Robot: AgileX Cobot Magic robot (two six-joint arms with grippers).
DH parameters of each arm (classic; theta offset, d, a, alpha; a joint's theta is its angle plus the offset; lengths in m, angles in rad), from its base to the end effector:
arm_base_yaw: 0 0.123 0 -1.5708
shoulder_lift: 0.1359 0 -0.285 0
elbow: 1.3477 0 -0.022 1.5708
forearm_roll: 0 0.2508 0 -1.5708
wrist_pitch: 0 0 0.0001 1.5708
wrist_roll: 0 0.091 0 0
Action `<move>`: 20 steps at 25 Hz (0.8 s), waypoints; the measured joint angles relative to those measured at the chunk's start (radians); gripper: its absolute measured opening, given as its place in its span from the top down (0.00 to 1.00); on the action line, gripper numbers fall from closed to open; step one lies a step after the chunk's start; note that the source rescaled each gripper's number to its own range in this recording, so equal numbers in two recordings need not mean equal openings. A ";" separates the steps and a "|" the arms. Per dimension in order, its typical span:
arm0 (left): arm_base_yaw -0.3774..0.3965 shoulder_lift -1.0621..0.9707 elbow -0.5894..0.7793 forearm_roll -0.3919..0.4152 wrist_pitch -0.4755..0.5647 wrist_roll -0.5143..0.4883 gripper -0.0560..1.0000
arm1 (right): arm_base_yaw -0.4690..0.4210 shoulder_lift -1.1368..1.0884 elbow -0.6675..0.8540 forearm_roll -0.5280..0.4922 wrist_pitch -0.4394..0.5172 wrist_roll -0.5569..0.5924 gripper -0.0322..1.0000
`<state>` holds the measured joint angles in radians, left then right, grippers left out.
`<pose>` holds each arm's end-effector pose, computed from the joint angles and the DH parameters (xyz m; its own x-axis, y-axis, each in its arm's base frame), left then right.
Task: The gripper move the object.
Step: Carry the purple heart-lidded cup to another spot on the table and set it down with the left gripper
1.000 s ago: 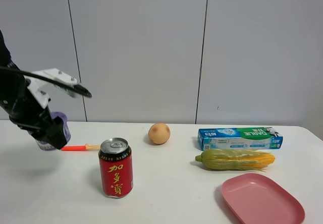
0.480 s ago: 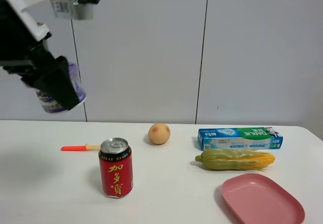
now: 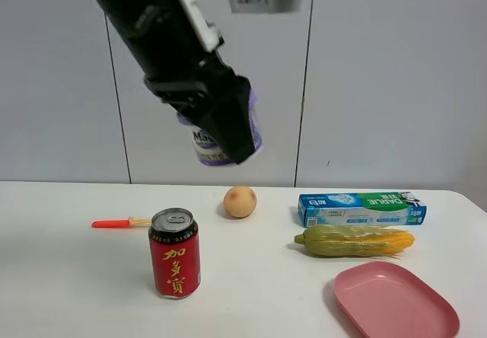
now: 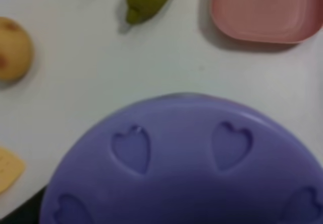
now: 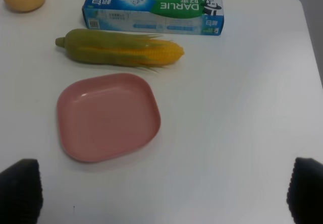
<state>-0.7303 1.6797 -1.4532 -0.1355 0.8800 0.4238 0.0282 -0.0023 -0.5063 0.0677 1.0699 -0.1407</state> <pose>0.2680 -0.2527 0.3095 -0.3641 0.7677 -0.5273 0.8741 0.4772 0.0911 -0.0066 0.0052 0.2784 -0.4441 -0.1203 -0.8879 -0.1296 0.9891 -0.0692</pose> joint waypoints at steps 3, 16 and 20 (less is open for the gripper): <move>-0.009 0.111 -0.047 0.001 -0.003 0.016 0.94 | 0.000 0.000 0.000 0.000 0.000 0.000 0.00; -0.019 0.440 -0.126 0.026 -0.122 0.120 0.94 | 0.000 0.000 0.000 0.000 0.000 0.000 0.00; -0.032 0.500 -0.126 0.039 -0.176 0.126 0.94 | 0.000 0.000 0.000 0.000 0.000 0.000 0.00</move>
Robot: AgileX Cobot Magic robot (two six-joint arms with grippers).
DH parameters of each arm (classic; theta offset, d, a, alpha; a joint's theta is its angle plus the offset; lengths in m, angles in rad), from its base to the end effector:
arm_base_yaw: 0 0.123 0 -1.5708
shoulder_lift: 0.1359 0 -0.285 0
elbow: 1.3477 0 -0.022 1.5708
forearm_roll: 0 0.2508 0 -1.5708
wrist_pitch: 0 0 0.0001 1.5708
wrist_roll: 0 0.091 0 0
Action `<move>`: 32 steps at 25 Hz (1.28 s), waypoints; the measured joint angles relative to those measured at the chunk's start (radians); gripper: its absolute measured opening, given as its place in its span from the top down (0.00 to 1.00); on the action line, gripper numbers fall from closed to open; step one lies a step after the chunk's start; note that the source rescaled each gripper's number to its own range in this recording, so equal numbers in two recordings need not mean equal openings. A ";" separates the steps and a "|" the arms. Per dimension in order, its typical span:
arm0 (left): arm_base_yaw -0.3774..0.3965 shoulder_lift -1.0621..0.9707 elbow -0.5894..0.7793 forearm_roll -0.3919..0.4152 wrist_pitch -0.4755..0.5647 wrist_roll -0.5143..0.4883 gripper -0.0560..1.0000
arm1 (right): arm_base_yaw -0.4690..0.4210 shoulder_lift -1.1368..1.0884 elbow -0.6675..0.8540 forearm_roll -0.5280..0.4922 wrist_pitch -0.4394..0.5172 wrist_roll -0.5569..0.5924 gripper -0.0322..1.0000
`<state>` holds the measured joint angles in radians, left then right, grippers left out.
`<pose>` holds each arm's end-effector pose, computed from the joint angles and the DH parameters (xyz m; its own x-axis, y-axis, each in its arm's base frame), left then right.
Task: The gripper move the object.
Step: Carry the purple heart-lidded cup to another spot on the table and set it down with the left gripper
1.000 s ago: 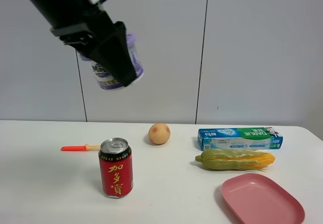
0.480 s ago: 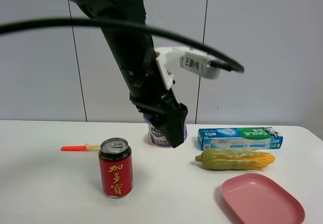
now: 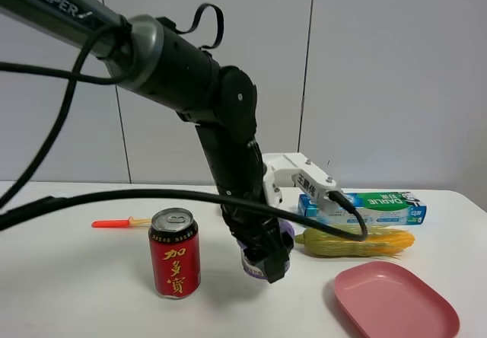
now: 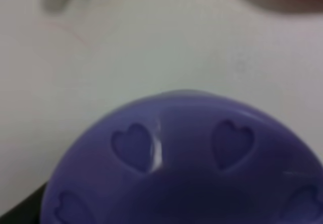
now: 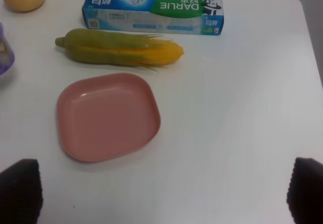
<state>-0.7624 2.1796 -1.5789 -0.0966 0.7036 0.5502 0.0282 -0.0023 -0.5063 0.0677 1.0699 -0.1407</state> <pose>0.3244 -0.3177 0.1434 -0.2790 0.8994 -0.3365 0.9374 0.3311 0.1079 -0.0066 0.0052 0.2784 -0.4441 -0.1203 -0.8879 -0.1296 0.9891 -0.0692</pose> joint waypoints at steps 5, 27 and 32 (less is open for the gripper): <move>-0.003 0.040 0.000 0.016 -0.032 0.004 0.94 | 0.000 0.000 0.000 0.000 0.000 0.000 0.00; -0.005 0.087 -0.005 0.026 -0.126 -0.058 0.05 | 0.000 0.000 0.000 0.000 0.000 0.000 0.00; -0.011 0.023 -0.005 0.011 -0.103 -0.075 0.02 | 0.000 0.000 0.000 0.000 0.000 0.000 0.00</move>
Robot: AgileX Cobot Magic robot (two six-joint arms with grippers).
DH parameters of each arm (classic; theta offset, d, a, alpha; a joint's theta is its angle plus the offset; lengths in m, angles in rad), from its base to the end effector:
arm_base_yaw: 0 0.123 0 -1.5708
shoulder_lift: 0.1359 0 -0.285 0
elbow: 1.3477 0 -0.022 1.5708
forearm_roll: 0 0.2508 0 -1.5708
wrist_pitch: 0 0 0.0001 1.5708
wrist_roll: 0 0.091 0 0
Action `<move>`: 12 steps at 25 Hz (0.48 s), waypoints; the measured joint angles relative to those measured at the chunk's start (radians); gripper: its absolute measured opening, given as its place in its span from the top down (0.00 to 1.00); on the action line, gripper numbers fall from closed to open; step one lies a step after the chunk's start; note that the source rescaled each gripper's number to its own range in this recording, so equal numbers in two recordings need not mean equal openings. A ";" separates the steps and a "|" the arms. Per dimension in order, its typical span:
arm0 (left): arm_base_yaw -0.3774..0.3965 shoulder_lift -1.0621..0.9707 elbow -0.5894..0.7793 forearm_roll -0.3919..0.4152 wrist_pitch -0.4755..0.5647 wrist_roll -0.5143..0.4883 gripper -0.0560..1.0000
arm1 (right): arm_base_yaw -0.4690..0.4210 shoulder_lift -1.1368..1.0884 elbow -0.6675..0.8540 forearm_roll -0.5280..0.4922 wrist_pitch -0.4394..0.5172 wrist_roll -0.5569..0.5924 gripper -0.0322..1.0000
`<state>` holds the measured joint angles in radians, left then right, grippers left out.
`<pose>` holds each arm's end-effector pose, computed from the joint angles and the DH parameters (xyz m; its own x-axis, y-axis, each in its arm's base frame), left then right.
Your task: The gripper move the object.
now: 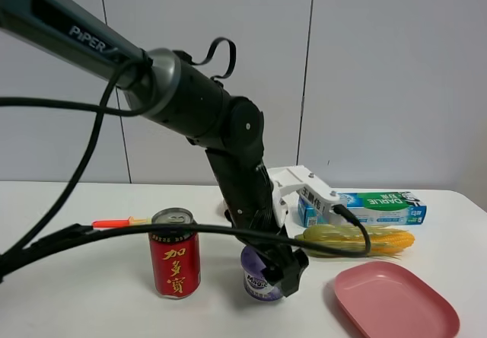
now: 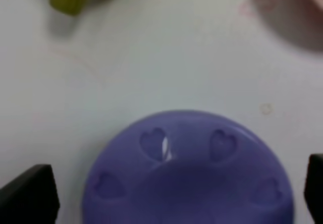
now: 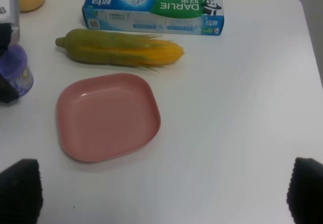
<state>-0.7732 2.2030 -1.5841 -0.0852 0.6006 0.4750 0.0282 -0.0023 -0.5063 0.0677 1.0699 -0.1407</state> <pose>0.3290 -0.3272 0.1375 -0.3147 0.8566 -0.4088 0.9097 0.3952 0.1278 -0.0066 0.0052 0.2784 -0.4441 -0.1203 -0.8879 -0.1296 0.9891 -0.0692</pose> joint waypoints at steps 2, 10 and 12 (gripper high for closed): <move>-0.001 -0.070 0.000 -0.001 0.006 -0.001 0.01 | 0.000 0.000 0.000 0.000 0.000 0.000 0.00; 0.104 -0.329 -0.002 0.085 0.006 -0.139 0.00 | 0.000 0.000 0.000 0.000 0.000 0.000 0.00; 0.179 -0.355 -0.002 0.107 0.006 -0.152 0.00 | 0.000 0.000 0.000 0.000 0.000 0.000 0.00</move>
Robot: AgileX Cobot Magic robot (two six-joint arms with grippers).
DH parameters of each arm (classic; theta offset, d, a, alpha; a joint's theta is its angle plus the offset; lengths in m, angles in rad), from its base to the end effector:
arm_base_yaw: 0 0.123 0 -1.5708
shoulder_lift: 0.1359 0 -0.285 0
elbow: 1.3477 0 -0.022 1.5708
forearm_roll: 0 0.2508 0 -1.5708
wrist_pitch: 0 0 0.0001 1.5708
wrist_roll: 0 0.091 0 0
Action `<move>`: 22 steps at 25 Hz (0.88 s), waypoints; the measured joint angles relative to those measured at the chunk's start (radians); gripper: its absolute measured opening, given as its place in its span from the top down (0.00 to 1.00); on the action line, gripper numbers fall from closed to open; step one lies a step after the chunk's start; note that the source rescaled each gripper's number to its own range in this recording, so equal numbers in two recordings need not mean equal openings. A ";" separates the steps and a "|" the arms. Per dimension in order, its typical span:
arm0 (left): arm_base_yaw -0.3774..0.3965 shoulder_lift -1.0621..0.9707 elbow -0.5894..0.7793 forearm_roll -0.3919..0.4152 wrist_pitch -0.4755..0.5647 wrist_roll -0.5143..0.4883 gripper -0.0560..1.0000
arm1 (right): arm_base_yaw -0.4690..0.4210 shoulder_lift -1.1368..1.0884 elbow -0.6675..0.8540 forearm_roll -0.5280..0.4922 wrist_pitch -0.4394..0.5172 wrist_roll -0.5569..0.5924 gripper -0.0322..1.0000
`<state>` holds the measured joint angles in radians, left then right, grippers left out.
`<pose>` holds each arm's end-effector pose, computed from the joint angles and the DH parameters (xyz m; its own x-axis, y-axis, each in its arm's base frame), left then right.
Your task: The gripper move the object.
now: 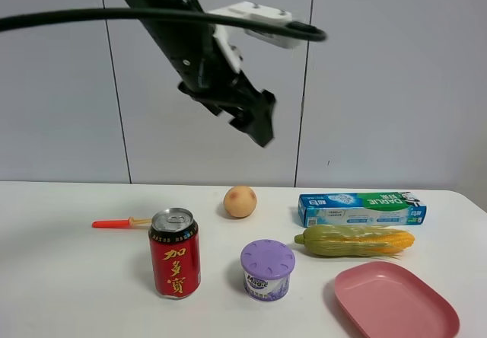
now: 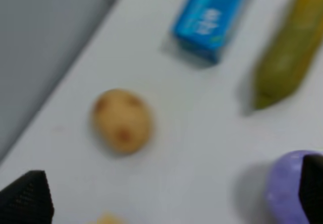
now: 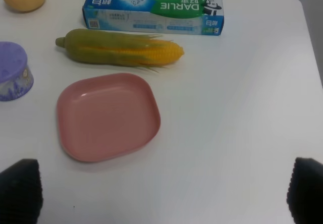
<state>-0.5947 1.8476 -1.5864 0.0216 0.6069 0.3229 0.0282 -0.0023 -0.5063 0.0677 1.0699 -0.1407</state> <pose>0.3566 -0.2398 0.2982 -0.3648 0.6500 -0.6666 0.7160 0.6535 0.2455 -0.0066 0.0052 0.2784 -0.4441 -0.1203 -0.8879 -0.1296 0.9891 -0.0692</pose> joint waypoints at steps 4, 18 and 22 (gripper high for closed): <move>0.183 -0.054 0.000 0.019 0.003 -0.004 0.00 | 0.000 0.000 0.000 0.000 0.000 0.000 0.00; 0.647 -0.378 0.003 0.030 0.342 -0.015 0.00 | 0.000 0.000 0.000 0.000 0.000 0.000 0.00; 0.717 -0.548 0.089 0.000 0.388 -0.019 0.00 | 0.000 0.000 0.000 0.000 0.000 0.000 0.00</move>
<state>0.1225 1.2996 -1.4977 0.0218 0.9953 0.3041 0.0282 -0.0023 -0.5063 0.0677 1.0699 -0.1407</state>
